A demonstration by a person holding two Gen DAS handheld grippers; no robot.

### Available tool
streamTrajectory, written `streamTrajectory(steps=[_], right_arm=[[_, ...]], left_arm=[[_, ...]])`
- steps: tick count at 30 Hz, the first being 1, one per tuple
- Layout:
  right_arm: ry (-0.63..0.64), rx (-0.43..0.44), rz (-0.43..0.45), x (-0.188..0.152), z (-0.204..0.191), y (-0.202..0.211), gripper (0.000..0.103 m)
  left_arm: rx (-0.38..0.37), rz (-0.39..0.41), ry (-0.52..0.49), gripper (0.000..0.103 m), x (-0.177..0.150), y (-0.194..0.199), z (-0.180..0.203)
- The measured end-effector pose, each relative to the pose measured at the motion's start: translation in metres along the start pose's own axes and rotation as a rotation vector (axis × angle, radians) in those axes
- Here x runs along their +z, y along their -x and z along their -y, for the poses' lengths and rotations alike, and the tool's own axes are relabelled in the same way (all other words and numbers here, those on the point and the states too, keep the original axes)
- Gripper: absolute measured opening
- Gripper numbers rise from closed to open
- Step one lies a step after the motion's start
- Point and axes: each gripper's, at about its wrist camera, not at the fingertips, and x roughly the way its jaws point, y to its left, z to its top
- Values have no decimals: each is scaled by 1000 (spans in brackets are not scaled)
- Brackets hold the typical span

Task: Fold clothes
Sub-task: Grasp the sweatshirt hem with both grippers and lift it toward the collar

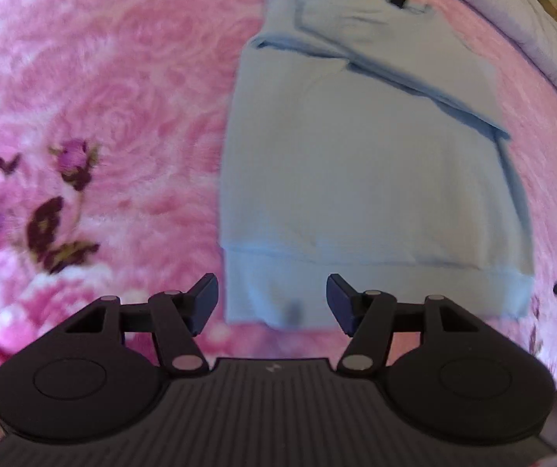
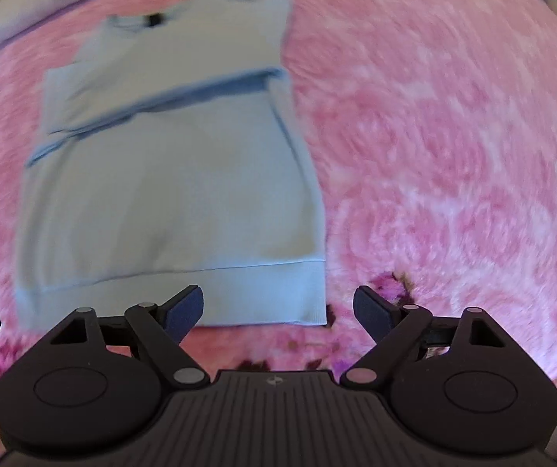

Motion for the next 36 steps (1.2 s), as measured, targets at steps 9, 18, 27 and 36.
streamTrajectory(steps=[9, 18, 27, 36], right_arm=[[-44, 73, 73, 13, 35, -46, 78], [-82, 337, 63, 0, 71, -90, 53], [-198, 671, 164, -13, 108, -110, 44], [-117, 755, 234, -8, 108, -123, 24]], left_arm=[[-286, 56, 156, 54, -2, -39, -54], [-551, 145, 343, 38, -30, -50, -110], [-798, 234, 377, 30, -23, -81, -115], [-801, 353, 243, 39, -24, -76, -118]])
